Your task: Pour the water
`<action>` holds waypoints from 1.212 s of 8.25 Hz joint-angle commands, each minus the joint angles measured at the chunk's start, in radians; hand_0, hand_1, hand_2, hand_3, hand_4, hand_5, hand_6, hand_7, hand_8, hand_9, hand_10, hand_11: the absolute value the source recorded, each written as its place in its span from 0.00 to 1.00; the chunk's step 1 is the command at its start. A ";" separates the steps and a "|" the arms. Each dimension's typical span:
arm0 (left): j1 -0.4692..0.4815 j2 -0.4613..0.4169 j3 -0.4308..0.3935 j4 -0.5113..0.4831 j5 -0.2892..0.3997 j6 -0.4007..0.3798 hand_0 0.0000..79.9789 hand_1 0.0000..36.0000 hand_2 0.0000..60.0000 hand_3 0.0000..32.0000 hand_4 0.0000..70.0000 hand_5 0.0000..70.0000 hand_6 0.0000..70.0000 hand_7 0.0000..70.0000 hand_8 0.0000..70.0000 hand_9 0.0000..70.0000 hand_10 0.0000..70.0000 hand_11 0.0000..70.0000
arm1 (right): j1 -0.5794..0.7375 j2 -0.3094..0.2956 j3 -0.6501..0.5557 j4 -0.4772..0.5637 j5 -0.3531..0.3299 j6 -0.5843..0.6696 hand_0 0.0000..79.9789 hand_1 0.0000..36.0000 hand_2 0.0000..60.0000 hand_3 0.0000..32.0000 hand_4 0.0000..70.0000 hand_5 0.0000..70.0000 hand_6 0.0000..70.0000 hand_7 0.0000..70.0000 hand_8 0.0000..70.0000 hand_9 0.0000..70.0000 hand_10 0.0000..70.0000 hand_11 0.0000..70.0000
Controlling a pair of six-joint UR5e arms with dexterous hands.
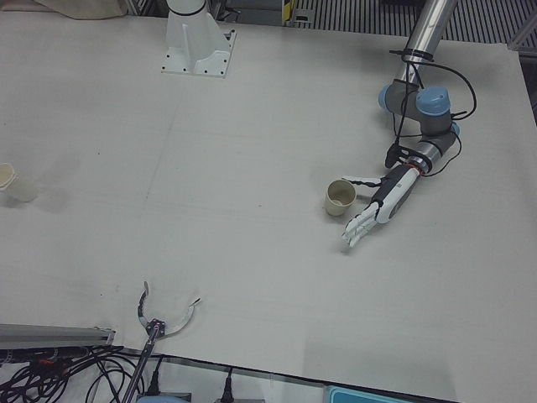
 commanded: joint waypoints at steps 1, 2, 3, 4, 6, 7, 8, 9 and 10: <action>0.000 -0.004 -0.004 0.002 0.027 0.001 1.00 1.00 0.00 0.38 0.20 0.00 0.10 0.14 0.08 0.02 0.07 0.17 | -0.002 0.001 -0.013 0.002 0.001 0.000 0.49 0.23 0.25 0.85 0.00 0.06 0.14 0.15 0.14 0.17 0.00 0.00; 0.008 -0.007 -0.004 0.007 0.036 0.000 1.00 1.00 0.00 0.38 0.20 0.00 0.10 0.14 0.08 0.02 0.07 0.17 | -0.002 0.001 -0.013 0.002 0.001 0.000 0.49 0.22 0.25 0.84 0.00 0.06 0.14 0.15 0.14 0.17 0.00 0.00; 0.014 -0.027 -0.006 0.016 0.038 0.000 1.00 1.00 0.00 0.36 0.21 0.00 0.11 0.14 0.08 0.03 0.07 0.18 | -0.002 0.001 -0.013 0.002 0.001 0.000 0.49 0.23 0.25 0.84 0.00 0.06 0.14 0.15 0.14 0.17 0.00 0.00; 0.050 -0.042 -0.008 0.031 0.036 -0.002 1.00 1.00 0.00 0.34 0.21 0.01 0.11 0.15 0.09 0.03 0.07 0.18 | -0.002 0.001 -0.013 0.002 0.001 0.000 0.49 0.23 0.25 0.84 0.00 0.06 0.14 0.14 0.14 0.16 0.00 0.00; 0.058 -0.051 -0.006 0.047 0.036 -0.008 1.00 1.00 0.00 0.31 0.21 0.04 0.12 0.16 0.09 0.03 0.08 0.19 | -0.002 0.001 -0.013 0.002 0.001 -0.002 0.49 0.22 0.25 0.84 0.00 0.06 0.14 0.15 0.14 0.17 0.00 0.00; 0.057 -0.045 -0.008 0.047 0.036 -0.012 1.00 1.00 0.00 0.31 0.21 0.06 0.12 0.15 0.09 0.03 0.08 0.19 | -0.002 0.001 -0.013 0.002 0.001 -0.002 0.49 0.23 0.25 0.85 0.00 0.06 0.14 0.14 0.14 0.17 0.00 0.00; 0.057 -0.042 -0.001 0.051 0.036 -0.029 1.00 1.00 0.00 0.29 0.21 0.07 0.12 0.15 0.09 0.03 0.08 0.19 | -0.002 0.001 -0.013 0.002 0.001 -0.002 0.49 0.22 0.25 0.84 0.00 0.06 0.14 0.14 0.14 0.17 0.00 0.00; 0.055 -0.039 0.002 0.060 0.036 -0.044 1.00 1.00 0.00 0.29 0.21 0.06 0.12 0.15 0.09 0.03 0.08 0.19 | -0.002 0.001 -0.013 0.002 0.001 -0.002 0.49 0.22 0.25 0.83 0.00 0.06 0.14 0.14 0.14 0.17 0.00 0.00; 0.054 -0.039 0.002 0.068 0.035 -0.054 1.00 1.00 0.00 0.28 0.21 0.08 0.12 0.15 0.09 0.03 0.08 0.19 | -0.002 0.001 -0.014 0.002 0.001 -0.006 0.49 0.22 0.25 0.84 0.00 0.06 0.14 0.15 0.14 0.17 0.00 0.00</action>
